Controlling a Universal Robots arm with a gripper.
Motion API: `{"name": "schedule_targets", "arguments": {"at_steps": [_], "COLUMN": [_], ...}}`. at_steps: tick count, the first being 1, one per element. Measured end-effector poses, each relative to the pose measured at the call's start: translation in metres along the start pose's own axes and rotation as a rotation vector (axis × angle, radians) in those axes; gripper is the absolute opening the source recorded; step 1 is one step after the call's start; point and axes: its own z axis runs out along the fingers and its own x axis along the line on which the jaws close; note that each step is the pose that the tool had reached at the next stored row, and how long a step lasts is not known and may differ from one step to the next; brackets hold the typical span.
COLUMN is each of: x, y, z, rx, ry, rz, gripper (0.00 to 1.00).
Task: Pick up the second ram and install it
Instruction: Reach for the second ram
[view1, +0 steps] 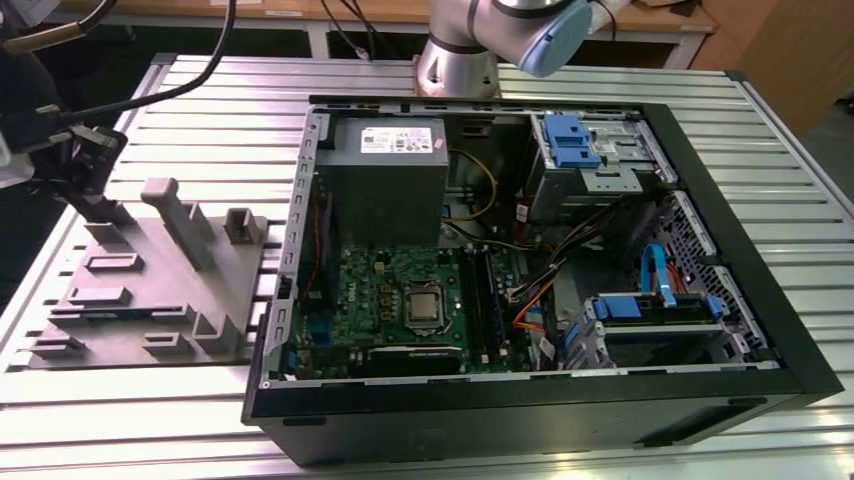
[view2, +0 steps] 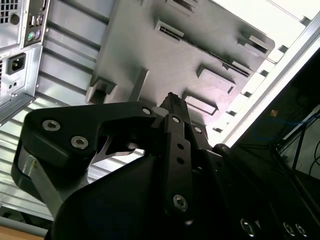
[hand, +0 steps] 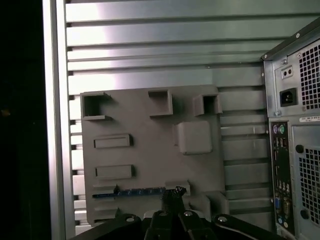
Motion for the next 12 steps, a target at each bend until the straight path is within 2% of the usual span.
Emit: {"name": "schedule_targets", "arguments": {"at_steps": [12], "x": [0.0064], "y": [-0.0093], "z": [0.0156], "rx": [0.0], "ry": [0.0], "rz": [0.0], "gripper": [0.1]}}
